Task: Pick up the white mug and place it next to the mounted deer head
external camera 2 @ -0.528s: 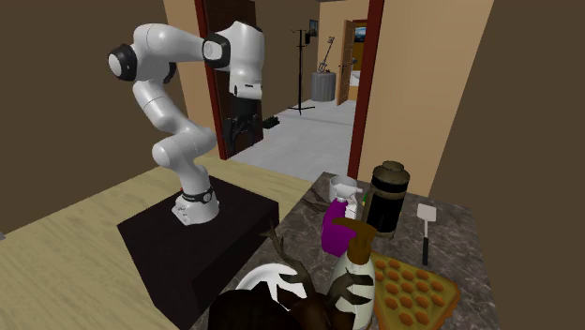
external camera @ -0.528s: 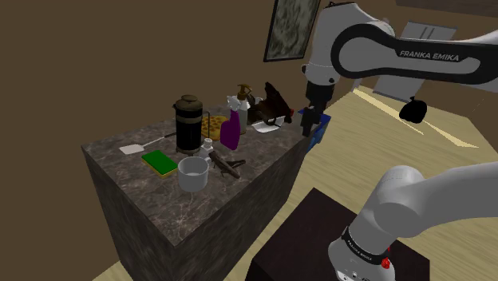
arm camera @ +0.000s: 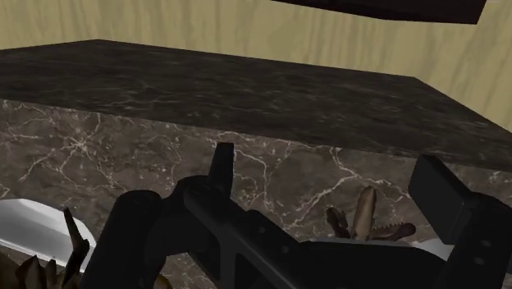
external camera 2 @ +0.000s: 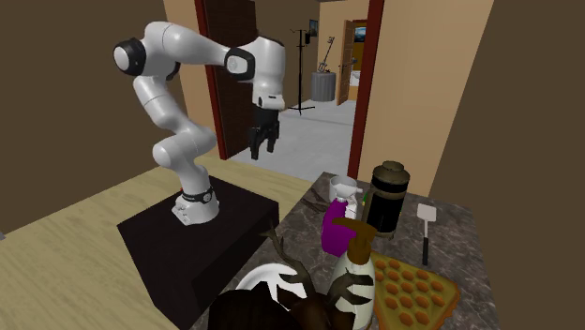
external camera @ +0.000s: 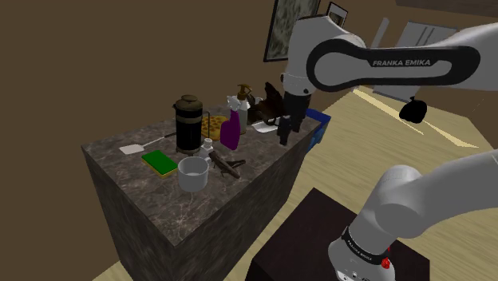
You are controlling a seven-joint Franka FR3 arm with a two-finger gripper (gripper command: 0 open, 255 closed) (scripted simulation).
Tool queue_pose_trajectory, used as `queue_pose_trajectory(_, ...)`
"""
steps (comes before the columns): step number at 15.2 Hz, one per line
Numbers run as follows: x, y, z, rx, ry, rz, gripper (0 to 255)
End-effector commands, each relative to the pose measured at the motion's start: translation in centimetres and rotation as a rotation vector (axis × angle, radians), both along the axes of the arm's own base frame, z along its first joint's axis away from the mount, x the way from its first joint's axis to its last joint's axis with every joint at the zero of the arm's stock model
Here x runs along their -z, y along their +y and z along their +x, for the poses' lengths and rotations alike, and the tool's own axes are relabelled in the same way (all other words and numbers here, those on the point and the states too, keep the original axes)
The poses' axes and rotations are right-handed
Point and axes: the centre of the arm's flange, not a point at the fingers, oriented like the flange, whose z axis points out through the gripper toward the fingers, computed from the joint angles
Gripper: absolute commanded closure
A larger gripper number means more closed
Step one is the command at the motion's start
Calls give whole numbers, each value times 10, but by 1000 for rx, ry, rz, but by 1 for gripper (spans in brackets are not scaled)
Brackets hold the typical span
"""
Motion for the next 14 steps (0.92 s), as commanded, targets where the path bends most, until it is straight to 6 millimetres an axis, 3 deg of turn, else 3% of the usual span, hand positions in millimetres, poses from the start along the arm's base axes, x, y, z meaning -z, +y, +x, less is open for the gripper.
queue_pose_trajectory(1, 12, 20, 14, 4, -10, 8, 0)
queue_pose_trajectory(14, 80, 138, 101, 22, -64, 49, 0)
